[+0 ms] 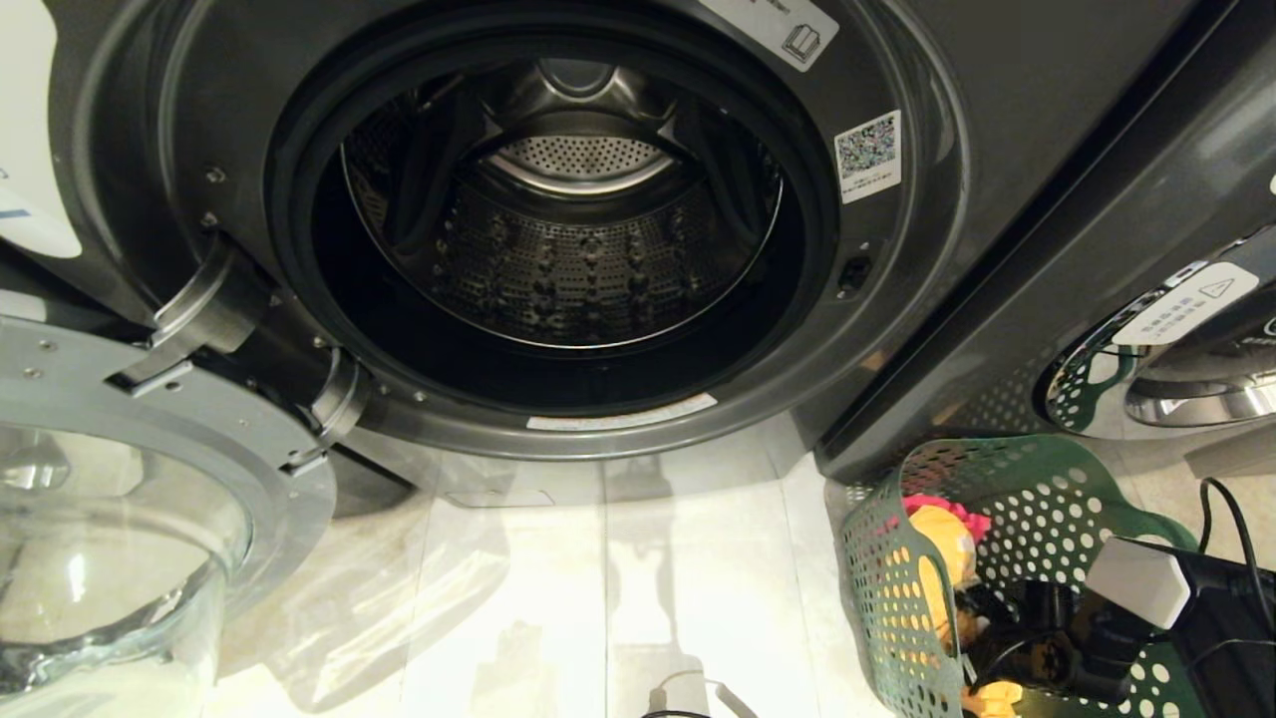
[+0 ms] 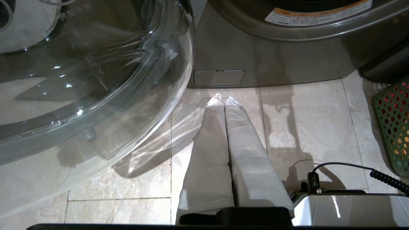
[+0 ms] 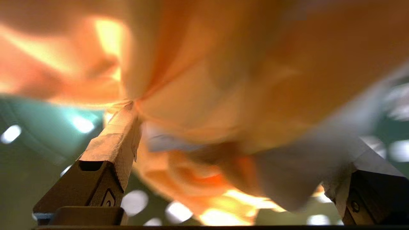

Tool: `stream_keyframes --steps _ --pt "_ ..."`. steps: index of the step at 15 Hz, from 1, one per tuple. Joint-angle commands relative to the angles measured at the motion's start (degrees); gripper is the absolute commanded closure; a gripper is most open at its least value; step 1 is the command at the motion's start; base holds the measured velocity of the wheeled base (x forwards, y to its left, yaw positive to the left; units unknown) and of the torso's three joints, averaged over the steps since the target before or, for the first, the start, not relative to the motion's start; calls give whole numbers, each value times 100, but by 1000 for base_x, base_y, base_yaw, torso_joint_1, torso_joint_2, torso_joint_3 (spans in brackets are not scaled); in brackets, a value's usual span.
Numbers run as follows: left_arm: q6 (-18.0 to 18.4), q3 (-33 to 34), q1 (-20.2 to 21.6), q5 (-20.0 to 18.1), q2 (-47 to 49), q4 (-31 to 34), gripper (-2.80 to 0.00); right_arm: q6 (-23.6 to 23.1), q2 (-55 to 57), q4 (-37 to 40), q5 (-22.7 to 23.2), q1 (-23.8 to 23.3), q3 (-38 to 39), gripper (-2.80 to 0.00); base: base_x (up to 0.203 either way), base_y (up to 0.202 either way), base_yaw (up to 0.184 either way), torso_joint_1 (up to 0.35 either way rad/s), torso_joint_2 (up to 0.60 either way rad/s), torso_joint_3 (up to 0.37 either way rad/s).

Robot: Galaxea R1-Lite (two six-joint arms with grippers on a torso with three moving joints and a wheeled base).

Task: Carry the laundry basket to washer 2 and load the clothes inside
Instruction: Place the clothes into the washing machine

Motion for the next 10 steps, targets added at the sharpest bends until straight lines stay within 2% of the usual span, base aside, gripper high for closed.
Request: stream_keyframes --steps 1,2,3,10 --pt "-2 0 2 0 -1 -1 0 -18 25 57 47 8 -8 -280 0 0 0 0 0 0" --pt "-2 0 2 0 -1 -1 0 -18 25 90 47 8 -7 -280 0 0 0 0 0 0" --pt "-2 0 2 0 -1 -1 0 -18 25 90 47 11 -7 0 0 0 0 0 0 0" --pt "-2 0 2 0 -1 -1 0 -9 25 125 47 17 -25 0 0 0 0 0 0 0"
